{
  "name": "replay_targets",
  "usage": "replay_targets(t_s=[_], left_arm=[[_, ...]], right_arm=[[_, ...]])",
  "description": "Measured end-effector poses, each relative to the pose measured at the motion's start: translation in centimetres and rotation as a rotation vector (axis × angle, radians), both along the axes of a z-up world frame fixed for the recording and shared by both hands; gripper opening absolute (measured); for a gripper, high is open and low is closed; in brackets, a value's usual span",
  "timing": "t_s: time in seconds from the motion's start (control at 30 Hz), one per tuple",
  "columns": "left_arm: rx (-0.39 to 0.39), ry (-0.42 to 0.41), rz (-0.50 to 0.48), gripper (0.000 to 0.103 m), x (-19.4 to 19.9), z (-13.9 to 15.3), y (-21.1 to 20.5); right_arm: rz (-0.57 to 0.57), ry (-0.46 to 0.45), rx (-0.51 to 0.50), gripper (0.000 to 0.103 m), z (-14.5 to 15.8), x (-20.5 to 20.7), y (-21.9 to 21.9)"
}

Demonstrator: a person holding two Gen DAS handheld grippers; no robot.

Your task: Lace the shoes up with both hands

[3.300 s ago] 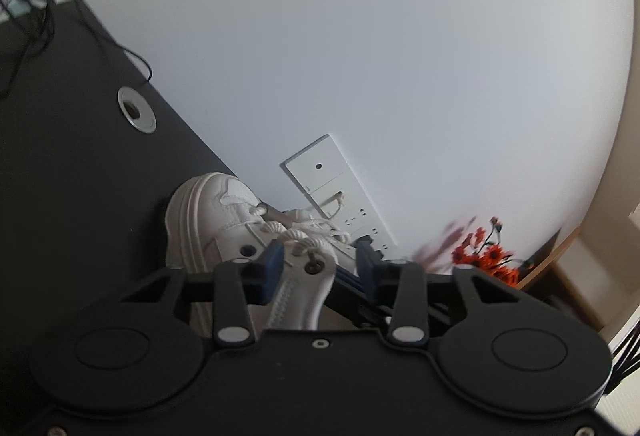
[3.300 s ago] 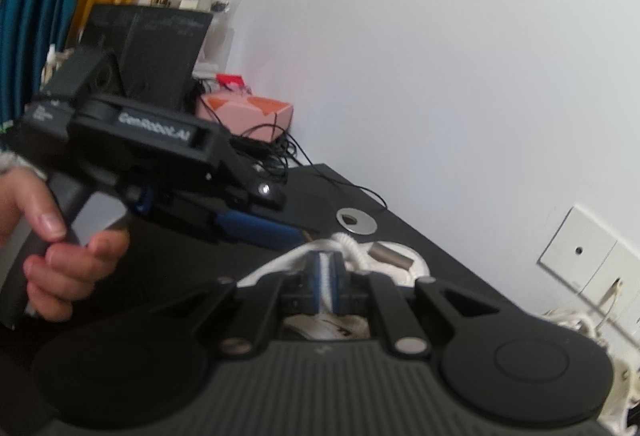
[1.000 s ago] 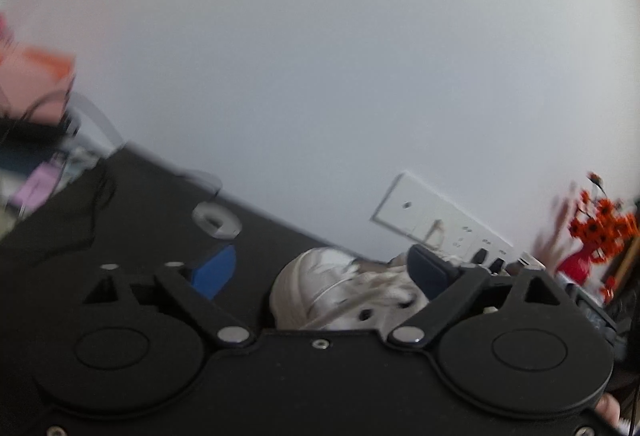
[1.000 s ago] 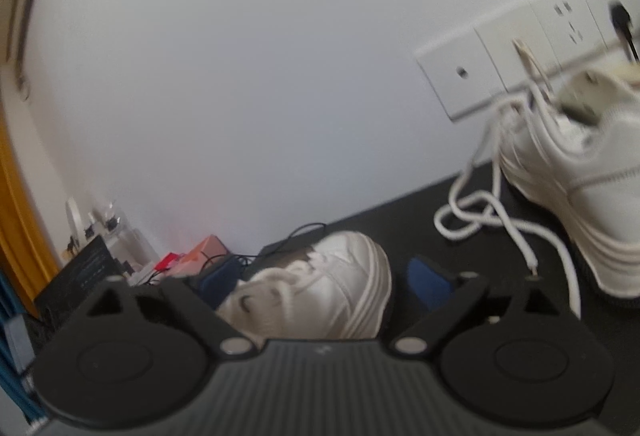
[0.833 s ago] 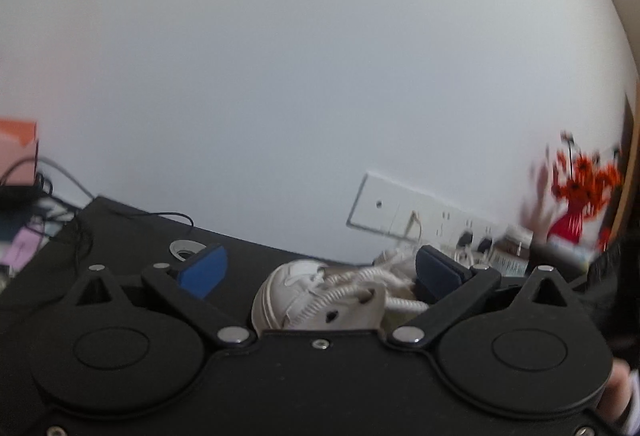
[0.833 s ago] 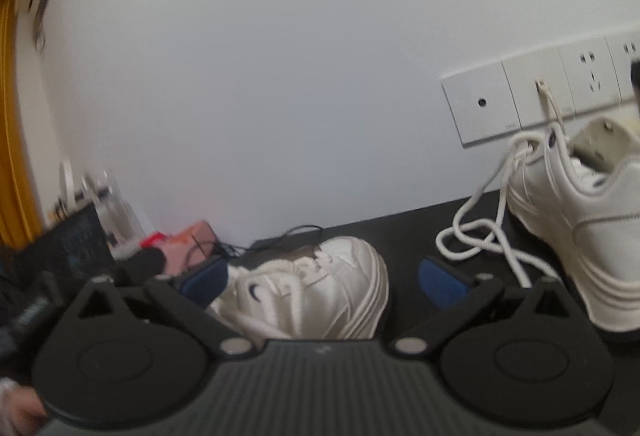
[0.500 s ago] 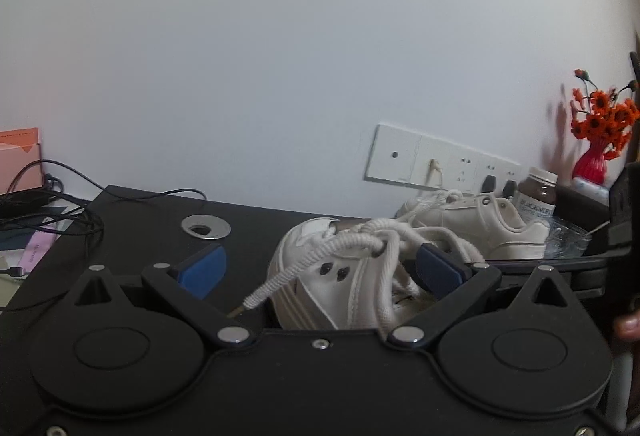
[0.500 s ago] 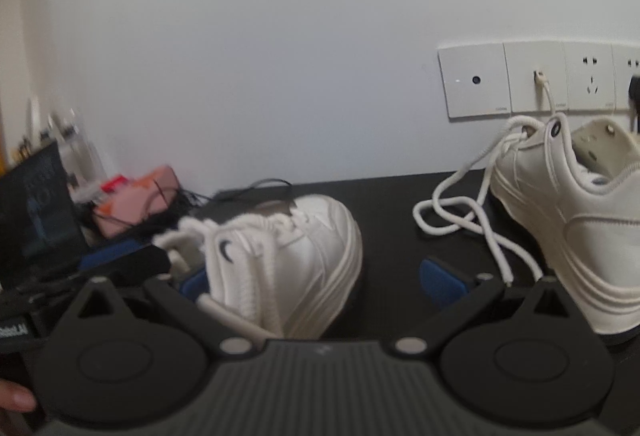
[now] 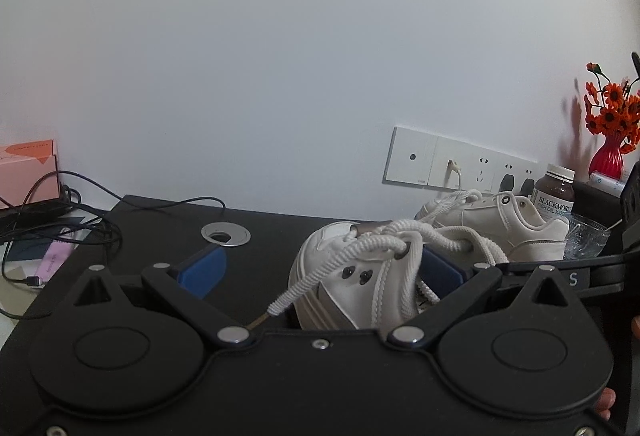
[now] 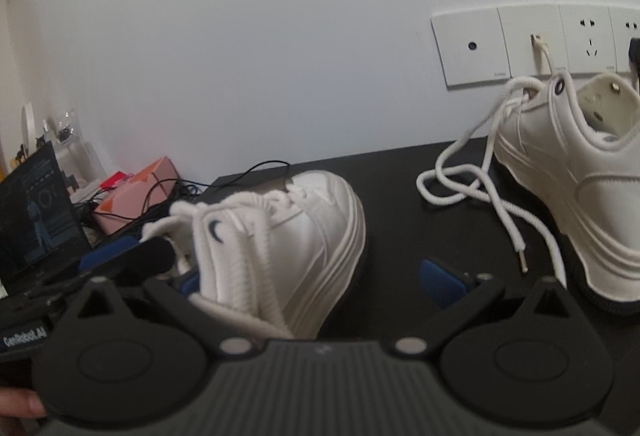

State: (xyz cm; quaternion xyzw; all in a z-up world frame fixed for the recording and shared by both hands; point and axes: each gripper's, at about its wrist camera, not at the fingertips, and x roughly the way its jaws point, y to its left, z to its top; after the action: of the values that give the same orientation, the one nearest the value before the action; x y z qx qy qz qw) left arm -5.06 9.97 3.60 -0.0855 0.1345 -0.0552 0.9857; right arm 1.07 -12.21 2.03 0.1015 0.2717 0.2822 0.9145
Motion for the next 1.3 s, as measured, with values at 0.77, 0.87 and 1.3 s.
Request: replay_targets(t_s=[0.77, 0.87, 1.3], left_arm=[[-0.027, -0.021, -0.054, 0.103, 0.3, -0.5, 0.4], [-0.031, -0.021, -0.055, 0.103, 0.3, -0.5, 0.5], [-0.048, -0.008, -0.065, 0.103, 0.6, -0.7, 0.8]], right_arm=[[-0.003, 0.078, 0.103, 0.102, -1.2, 0.3, -0.4], [0.022, 0.096, 0.136, 0.103, -1.6, 0.7, -0.5], [0.065, 0.099, 0.191, 0.103, -2.3, 1.1, -0.8]])
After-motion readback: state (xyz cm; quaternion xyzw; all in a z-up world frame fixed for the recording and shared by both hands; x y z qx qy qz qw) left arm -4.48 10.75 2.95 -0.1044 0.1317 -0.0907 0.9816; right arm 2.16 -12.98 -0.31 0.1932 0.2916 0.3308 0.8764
